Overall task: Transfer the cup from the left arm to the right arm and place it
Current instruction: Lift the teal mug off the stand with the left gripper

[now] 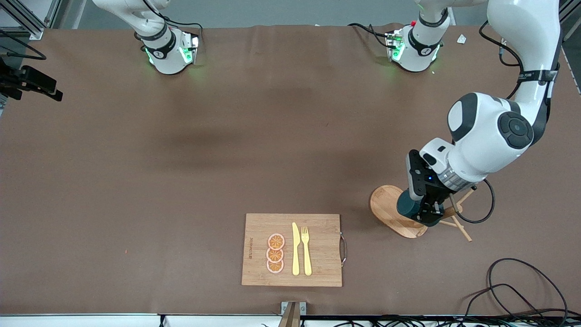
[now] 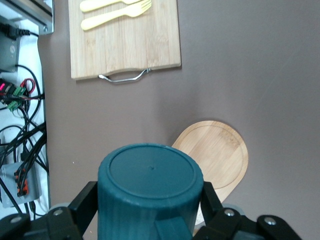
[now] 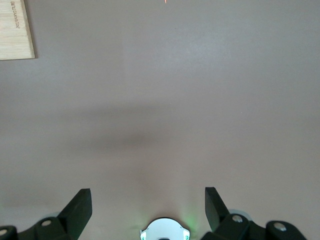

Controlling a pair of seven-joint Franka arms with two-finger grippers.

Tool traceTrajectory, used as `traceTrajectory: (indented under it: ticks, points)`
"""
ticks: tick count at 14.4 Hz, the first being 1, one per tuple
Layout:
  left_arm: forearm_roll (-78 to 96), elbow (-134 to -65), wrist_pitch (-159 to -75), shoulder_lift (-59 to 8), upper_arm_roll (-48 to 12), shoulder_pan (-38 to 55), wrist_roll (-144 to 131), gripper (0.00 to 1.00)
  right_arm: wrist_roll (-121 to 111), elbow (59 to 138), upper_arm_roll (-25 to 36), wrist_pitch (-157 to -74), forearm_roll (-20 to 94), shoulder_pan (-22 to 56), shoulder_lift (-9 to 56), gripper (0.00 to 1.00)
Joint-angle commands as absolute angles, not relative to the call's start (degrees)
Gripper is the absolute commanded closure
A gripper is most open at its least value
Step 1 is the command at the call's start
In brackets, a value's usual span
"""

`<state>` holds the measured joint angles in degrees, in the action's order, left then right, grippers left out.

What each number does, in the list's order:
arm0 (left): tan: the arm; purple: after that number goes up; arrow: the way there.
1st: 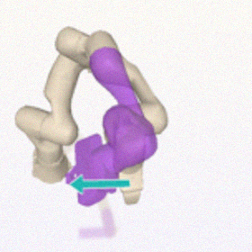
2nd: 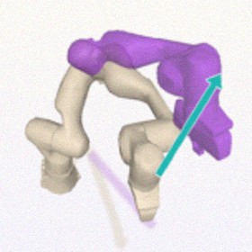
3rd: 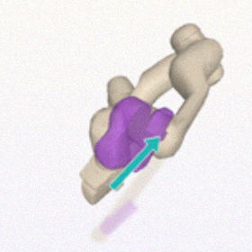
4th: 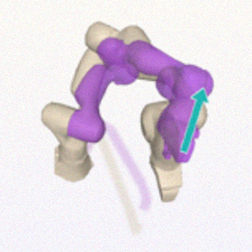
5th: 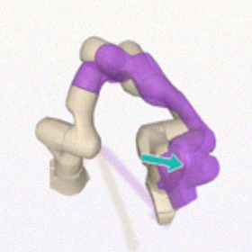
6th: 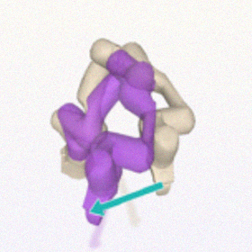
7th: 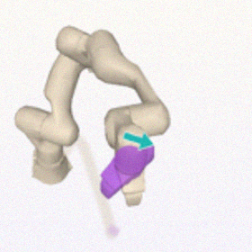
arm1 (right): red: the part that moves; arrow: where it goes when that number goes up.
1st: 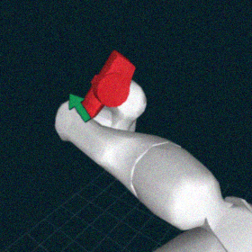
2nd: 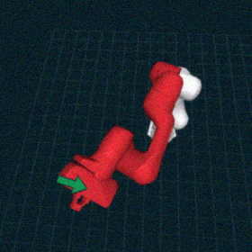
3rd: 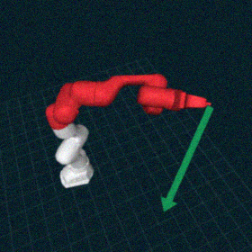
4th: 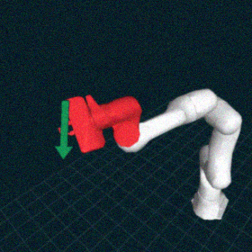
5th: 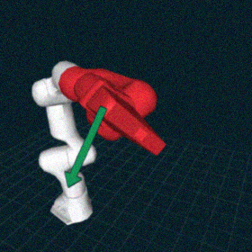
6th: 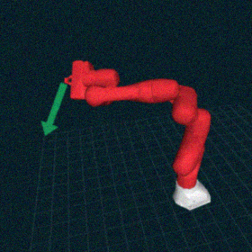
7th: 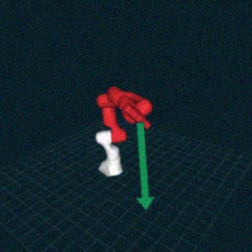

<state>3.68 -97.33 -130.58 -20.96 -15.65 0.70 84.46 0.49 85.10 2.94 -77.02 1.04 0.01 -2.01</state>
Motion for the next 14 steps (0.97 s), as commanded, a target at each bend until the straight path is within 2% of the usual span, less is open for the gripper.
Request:
traceTrajectory:
  ticks: [1,8,14]
  points:
    - [4.2,-96.1,-126.6,-18.8,-16.5,0.9,84.5,0.68,0.3,85.7,3.1,-77.0,1.5,0.1,-2.7,0.0]
    - [-4.8,-95.3,-125.0,-17.3,-22.3,2.5,82.7,0.68,0.3,85.8,3.1,-77.0,1.5,0.1,-2.7,0.0]
    - [-23.1,-94.7,-121.6,-17.9,-22.9,14.6,68.7,0.69,0.3,85.8,3.1,-77.0,1.5,0.1,-2.7,0.0]
